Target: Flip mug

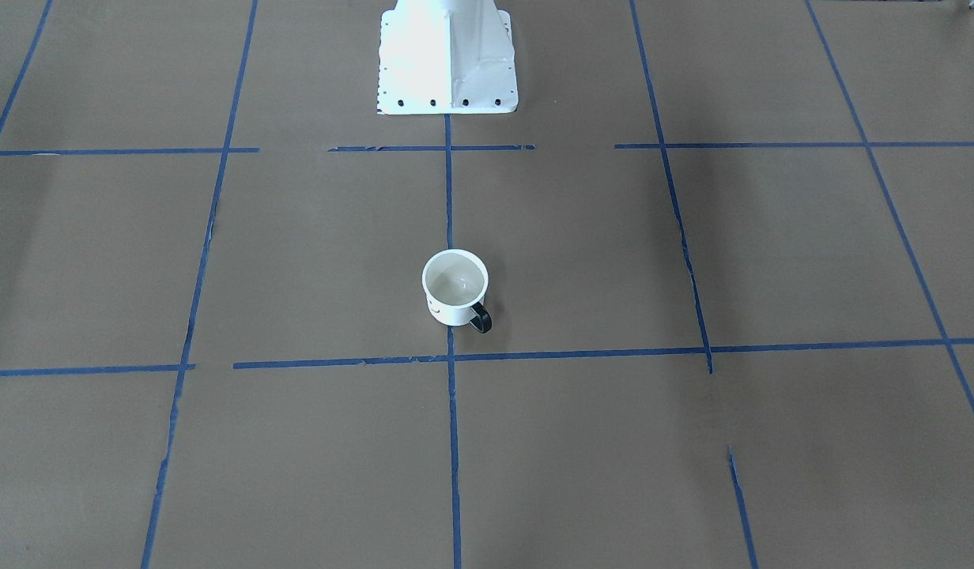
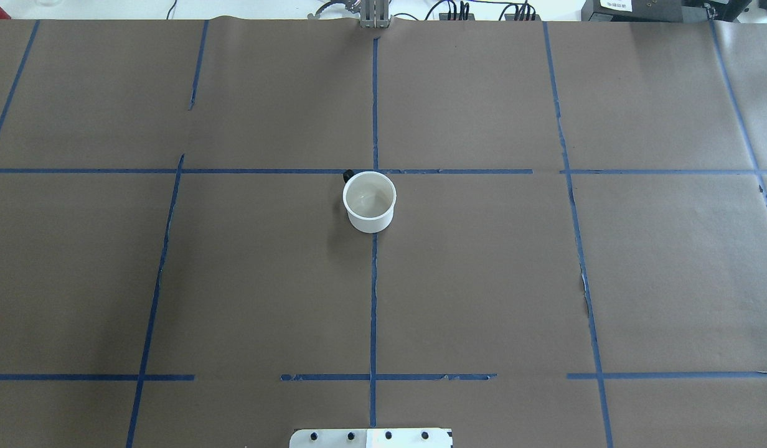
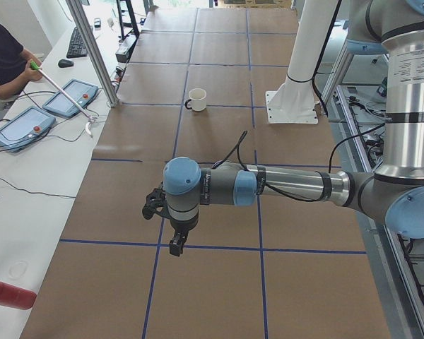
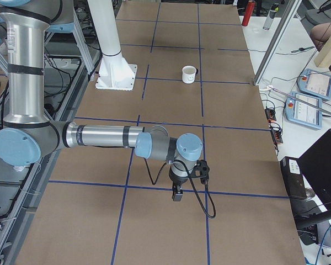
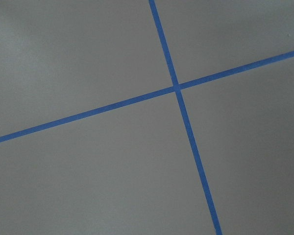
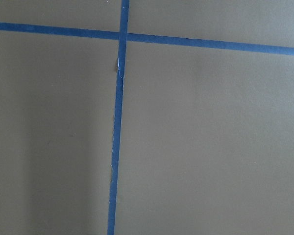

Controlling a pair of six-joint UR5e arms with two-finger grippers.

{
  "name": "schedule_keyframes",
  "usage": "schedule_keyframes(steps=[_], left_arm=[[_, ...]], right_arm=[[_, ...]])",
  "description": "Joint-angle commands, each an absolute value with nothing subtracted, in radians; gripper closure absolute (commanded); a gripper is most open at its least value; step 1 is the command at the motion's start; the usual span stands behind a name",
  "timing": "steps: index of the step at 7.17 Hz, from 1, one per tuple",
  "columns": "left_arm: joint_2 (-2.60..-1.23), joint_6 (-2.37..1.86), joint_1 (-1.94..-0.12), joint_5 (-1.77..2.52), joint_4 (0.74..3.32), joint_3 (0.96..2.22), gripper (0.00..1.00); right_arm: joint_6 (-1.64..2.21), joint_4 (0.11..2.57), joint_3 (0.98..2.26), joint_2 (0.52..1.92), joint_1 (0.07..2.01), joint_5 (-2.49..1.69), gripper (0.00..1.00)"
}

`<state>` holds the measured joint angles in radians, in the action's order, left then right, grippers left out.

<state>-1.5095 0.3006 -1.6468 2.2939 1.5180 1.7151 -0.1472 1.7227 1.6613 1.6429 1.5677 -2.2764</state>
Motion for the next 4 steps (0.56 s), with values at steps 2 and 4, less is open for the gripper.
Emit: schedule_keyframes(steps=[2,4], left_arm=[[-1.511,0.301,-1.647,2.299,1.523,1.678,0.00],[-1.519,0.293,-1.644,2.298,1.523,1.669,0.00]], right_arm=[[-0.147,1.723,1.661,1.643,1.568,-2.276,0.00],[-0.147,1.723,1.661,1.643,1.568,-2.276,0.00]])
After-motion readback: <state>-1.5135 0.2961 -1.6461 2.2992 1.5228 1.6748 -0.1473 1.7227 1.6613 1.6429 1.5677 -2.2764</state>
